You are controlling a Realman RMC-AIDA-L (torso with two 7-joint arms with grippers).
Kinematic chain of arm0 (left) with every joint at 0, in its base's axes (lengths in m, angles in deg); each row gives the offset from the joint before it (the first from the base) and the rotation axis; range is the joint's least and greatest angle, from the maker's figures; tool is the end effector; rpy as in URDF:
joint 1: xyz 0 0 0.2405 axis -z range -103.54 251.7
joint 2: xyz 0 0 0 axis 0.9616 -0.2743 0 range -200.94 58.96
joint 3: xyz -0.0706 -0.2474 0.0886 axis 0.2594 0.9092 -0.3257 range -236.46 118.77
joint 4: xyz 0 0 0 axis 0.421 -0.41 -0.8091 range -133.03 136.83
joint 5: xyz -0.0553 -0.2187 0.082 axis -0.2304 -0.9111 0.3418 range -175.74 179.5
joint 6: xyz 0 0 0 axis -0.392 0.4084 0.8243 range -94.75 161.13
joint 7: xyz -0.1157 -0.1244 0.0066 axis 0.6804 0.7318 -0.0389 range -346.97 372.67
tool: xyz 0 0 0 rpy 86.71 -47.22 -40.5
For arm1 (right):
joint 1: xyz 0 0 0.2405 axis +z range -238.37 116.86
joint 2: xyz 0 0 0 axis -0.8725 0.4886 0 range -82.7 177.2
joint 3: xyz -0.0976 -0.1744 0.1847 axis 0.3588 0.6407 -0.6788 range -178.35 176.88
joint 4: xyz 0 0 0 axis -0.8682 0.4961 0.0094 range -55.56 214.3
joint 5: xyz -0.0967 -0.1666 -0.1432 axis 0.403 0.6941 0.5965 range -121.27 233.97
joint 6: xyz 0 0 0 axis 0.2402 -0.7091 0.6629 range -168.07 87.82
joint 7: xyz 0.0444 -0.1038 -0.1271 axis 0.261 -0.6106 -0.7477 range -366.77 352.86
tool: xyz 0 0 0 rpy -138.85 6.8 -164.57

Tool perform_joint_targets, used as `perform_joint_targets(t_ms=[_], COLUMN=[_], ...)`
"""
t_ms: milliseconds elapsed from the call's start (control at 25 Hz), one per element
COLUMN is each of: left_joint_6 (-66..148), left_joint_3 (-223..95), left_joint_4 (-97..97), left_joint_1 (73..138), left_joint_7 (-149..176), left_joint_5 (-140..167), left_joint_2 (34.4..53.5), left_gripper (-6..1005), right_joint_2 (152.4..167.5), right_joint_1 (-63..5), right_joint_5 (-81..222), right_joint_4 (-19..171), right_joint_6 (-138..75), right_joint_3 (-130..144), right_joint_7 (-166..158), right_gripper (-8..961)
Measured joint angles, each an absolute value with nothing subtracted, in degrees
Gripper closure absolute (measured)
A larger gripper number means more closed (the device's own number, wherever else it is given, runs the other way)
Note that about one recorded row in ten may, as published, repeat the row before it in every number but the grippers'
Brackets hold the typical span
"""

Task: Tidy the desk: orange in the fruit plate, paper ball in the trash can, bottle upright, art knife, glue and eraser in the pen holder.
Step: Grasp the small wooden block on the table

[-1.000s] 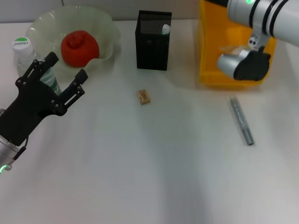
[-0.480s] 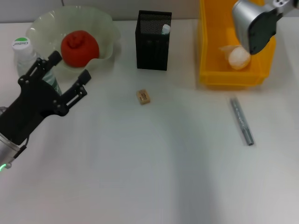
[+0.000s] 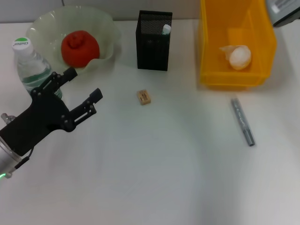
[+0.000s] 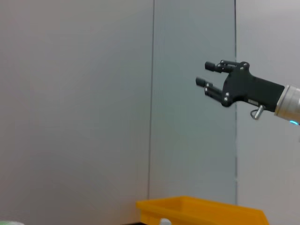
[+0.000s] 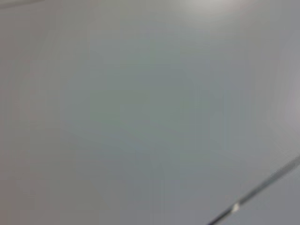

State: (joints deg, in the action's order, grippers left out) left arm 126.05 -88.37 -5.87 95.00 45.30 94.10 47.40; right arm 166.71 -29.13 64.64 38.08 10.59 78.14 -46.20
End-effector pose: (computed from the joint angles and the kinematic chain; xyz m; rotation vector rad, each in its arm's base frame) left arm -0.3282 0.2966 -0.0530 -2.1801 -0.3528 -1.0334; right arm 0.1801 0.4923 0.0594 -1.3696 -0.5824 0.2187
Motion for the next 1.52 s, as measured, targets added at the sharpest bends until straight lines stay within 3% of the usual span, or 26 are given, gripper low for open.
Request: perform_joint_targets(t_ms=[440,520,560,760,960,1160,1520], left_joint_6=[124.51,124.18,124.18,123.55,123.27,123.32,122.89], left_joint_3=[-95.42,-95.28,-95.28,-94.98,-95.03,-96.72,-97.04], left_joint_4=[-11.86,-12.04,-12.04,-14.24,-15.07,-16.36,-18.35], left_joint_1=[95.84,96.23,96.23,96.69,95.97,95.27,95.95], left_joint_7=[55.99,57.34,57.34,62.71,65.34,66.40,67.73], left_joint_5=[94.08,94.05,94.05,94.00,94.04,95.77,103.43], left_joint_2=[47.32,47.36,47.36,47.27,47.18,47.09,47.04], left_gripper=[180,180,179,179,179,178,178], right_joint_2=[166.18,165.80,164.91,163.06,161.90,161.64,161.46], right_joint_1=[-26.67,-26.54,-26.73,-27.46,-27.65,-27.61,-24.55], right_joint_5=[61.90,62.71,65.83,84.12,104.23,121.36,138.62], right_joint_4=[48.54,48.99,48.70,48.21,48.08,47.17,46.79], right_joint_6=[21.83,22.25,22.26,24.10,29.50,36.21,37.74], right_joint_3=[76.02,76.14,76.49,75.23,72.38,69.55,69.22], right_joint_7=[-0.25,8.58,18.72,45.59,60.38,67.24,75.73], right_gripper=[499,499,499,423,211,139,139])
